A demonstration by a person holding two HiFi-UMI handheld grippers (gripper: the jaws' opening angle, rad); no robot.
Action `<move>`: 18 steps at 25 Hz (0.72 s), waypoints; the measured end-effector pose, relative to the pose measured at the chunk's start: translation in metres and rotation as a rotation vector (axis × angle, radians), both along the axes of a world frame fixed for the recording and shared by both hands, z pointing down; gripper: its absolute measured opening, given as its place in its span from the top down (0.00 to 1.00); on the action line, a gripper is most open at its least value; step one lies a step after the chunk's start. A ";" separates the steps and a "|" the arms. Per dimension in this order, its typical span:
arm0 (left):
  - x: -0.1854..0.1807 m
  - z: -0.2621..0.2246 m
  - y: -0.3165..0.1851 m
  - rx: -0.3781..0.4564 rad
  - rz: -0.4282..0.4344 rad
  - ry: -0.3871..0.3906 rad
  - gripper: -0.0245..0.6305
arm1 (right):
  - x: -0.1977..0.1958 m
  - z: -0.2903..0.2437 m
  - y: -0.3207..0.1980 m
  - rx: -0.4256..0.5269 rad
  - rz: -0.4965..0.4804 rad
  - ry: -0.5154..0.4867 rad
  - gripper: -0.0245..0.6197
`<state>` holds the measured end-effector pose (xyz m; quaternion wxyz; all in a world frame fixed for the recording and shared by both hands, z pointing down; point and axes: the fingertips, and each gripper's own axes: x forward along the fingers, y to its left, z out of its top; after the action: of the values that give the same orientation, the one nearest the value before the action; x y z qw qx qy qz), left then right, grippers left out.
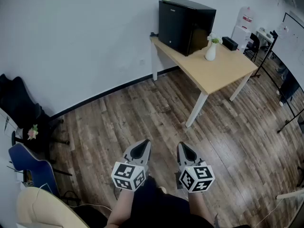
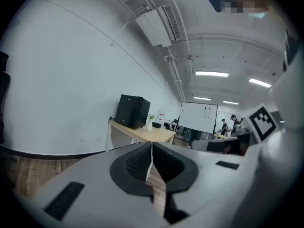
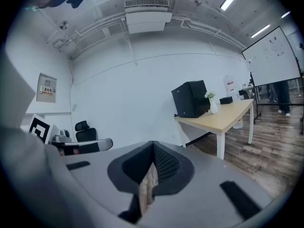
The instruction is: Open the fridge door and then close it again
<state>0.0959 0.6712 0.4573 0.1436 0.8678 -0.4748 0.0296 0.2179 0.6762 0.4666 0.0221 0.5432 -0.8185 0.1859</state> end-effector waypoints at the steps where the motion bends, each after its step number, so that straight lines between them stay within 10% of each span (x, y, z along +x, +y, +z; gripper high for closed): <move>1: 0.002 -0.001 0.000 0.002 0.004 -0.001 0.95 | 0.003 -0.002 0.000 0.001 0.010 0.001 0.98; 18: 0.007 -0.005 -0.009 0.010 0.000 -0.004 0.95 | 0.004 -0.003 -0.012 -0.006 0.007 0.003 0.98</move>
<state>0.1029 0.6626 0.4525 0.1384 0.8683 -0.4754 0.0290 0.2222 0.6646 0.4634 0.0242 0.5463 -0.8160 0.1877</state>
